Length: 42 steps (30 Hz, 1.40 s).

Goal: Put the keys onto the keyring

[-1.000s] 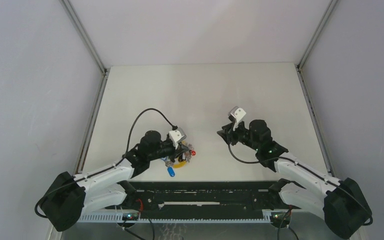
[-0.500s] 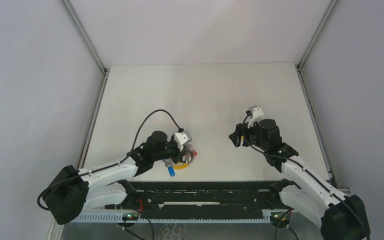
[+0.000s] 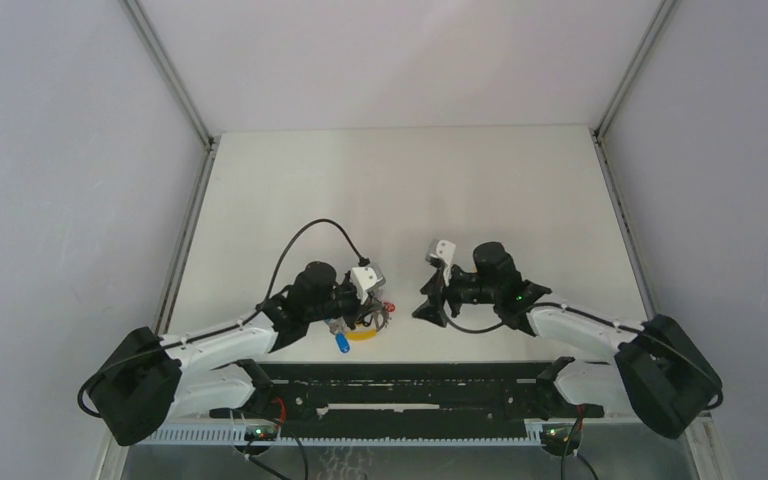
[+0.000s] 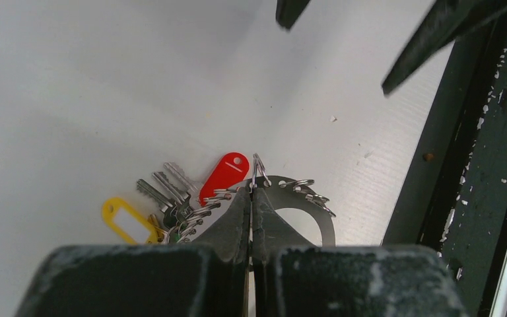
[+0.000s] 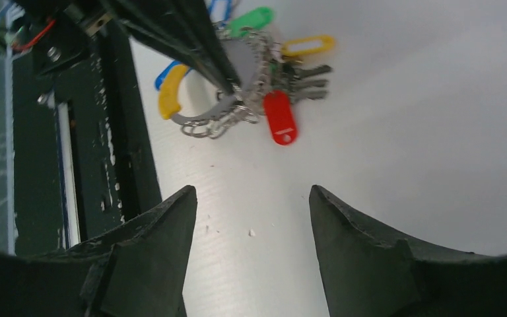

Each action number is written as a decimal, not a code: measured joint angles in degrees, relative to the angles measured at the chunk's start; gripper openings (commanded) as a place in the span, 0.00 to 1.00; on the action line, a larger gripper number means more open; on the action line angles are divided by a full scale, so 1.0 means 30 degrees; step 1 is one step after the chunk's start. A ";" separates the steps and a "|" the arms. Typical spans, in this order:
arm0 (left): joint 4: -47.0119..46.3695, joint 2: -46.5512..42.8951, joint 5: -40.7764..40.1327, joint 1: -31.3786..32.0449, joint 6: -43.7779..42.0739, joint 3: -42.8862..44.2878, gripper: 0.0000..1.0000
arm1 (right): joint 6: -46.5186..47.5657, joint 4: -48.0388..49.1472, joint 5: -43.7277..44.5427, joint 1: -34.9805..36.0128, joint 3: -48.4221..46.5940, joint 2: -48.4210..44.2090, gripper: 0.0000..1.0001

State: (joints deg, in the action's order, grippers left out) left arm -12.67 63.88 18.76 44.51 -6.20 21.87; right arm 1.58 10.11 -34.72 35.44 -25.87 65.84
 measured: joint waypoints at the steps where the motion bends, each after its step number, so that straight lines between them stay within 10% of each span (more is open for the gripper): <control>1: 0.0015 0.0000 0.0022 0.0000 0.0000 0.0007 0.00 | 0.0510 0.0663 -0.0561 0.0306 0.0000 0.0612 0.62; 17: 0.0845 -0.0007 0.0532 0.0000 0.0007 0.0357 0.00 | 0.2856 0.7329 -0.6768 0.0889 -0.2543 0.7293 0.29; 42: 0.0969 -0.0299 0.0852 0.0000 0.0015 0.0357 0.00 | 0.4583 0.6215 -0.8604 0.1020 -0.4036 0.9377 0.19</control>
State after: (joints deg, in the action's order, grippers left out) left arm -9.76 62.98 21.32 44.51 -6.15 22.94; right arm 15.33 28.75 -60.53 38.50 -37.98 93.97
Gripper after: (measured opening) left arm 0.008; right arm 0.198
